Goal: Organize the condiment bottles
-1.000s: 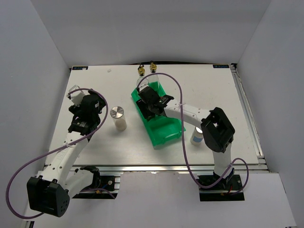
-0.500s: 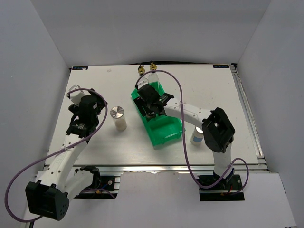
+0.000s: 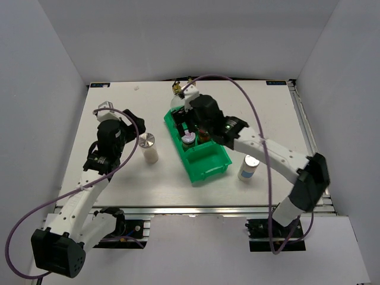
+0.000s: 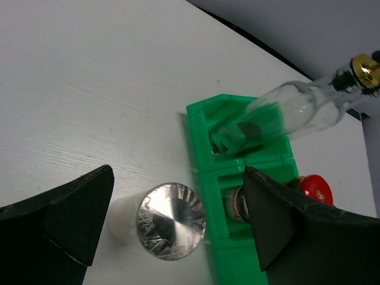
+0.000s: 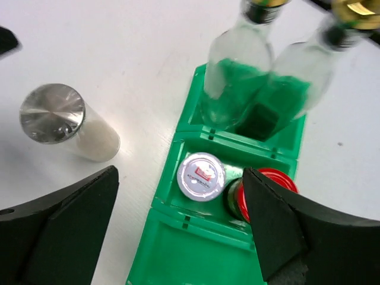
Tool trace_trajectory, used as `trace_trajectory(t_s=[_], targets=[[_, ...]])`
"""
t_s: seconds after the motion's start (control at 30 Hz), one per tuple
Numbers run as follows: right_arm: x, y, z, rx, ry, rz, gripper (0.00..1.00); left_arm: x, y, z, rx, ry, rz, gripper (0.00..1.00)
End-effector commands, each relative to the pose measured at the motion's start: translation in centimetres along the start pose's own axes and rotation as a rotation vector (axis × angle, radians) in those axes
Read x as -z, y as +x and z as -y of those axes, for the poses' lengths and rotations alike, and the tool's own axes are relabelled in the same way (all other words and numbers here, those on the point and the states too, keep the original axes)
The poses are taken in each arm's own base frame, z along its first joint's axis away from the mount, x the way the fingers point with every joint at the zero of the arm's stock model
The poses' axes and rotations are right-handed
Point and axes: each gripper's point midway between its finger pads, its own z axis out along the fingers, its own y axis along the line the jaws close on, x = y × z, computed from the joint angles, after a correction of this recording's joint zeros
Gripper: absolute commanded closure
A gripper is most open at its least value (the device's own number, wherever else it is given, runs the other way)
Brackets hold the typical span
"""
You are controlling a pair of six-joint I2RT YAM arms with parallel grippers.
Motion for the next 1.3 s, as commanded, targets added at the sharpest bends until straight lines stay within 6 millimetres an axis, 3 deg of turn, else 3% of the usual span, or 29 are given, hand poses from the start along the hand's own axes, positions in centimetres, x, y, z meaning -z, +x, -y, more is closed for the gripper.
trace_trajectory(t_s=[0.0,0.07,0.13,0.17,0.23,0.27,0.3,0.37,0.5,0.73,0.97,1.1,1.27], targets=[[3.1,-2.0,1.3,-0.025,0.042,0.132,0.11,0.3,1.6,2.0,-0.006,0.093,-0.055,0.02],[4.7,-0.7,3.0,-0.043,0.120,0.145,0.11,0.1,2.8,1.4,-0.009,0.056,-0.083,0.02],[5.8,0.1,4.2,-0.063,0.180,0.160,0.11,0.2,3.7,2.2,-0.016,0.084,-0.113,0.02],[7.4,-0.3,5.5,-0.085,0.234,0.196,0.11,0.1,4.3,2.4,-0.022,0.084,-0.132,0.02],[8.4,1.7,6.5,-0.099,0.280,0.185,0.11,0.2,4.7,2.9,-0.042,0.073,-0.136,0.02],[9.9,1.1,7.2,-0.125,0.303,0.230,0.10,0.3,5.2,2.5,-0.057,0.045,-0.157,0.02],[10.3,2.5,7.6,-0.128,0.319,0.218,0.10,0.1,5.3,2.3,-0.070,0.015,-0.161,0.02],[12.2,2.2,8.4,-0.158,0.334,0.274,0.11,0.2,6.0,1.3,-0.089,-0.043,-0.190,0.02],[14.2,3.0,9.6,-0.203,0.363,0.326,0.11,0.2,6.4,-0.1,-0.107,-0.123,-0.195,0.02],[14.9,4.1,10.8,-0.221,0.400,0.345,0.11,0.0,7.2,0.3,-0.155,-0.137,-0.235,0.02],[15.0,4.5,11.7,-0.232,0.421,0.351,0.11,-0.3,6.2,1.9,-0.161,-0.101,-0.219,0.02],[14.9,4.8,12.0,-0.229,0.420,0.352,0.10,0.0,4.8,2.9,-0.158,-0.082,-0.191,0.02],[14.2,5.4,12.0,-0.218,0.410,0.327,0.11,0.4,2.6,1.5,-0.179,-0.184,-0.131,0.02]])
